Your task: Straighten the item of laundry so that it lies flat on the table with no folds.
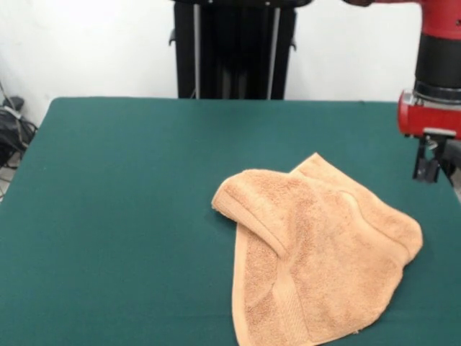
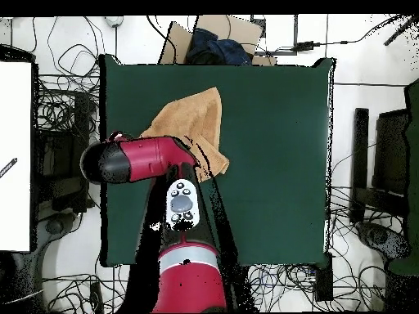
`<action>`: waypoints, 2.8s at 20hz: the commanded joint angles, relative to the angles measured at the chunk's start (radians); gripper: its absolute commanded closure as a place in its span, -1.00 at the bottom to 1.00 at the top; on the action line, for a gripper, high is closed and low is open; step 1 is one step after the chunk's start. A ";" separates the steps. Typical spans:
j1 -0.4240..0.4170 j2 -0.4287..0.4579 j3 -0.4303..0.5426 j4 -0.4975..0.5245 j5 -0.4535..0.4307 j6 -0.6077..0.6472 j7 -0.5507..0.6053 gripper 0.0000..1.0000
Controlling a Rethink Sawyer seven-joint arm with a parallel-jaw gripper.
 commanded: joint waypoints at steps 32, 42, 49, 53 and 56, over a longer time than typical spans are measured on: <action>-0.129 0.239 0.041 -0.151 -0.041 0.142 -0.073 1.00; -0.147 0.303 0.068 -0.235 -0.045 0.180 -0.099 1.00; -0.123 0.363 0.058 -0.286 -0.052 0.151 -0.071 1.00; -0.128 0.412 0.068 -0.343 -0.050 0.176 -0.093 1.00; -0.127 0.414 0.067 -0.354 -0.056 0.193 -0.099 1.00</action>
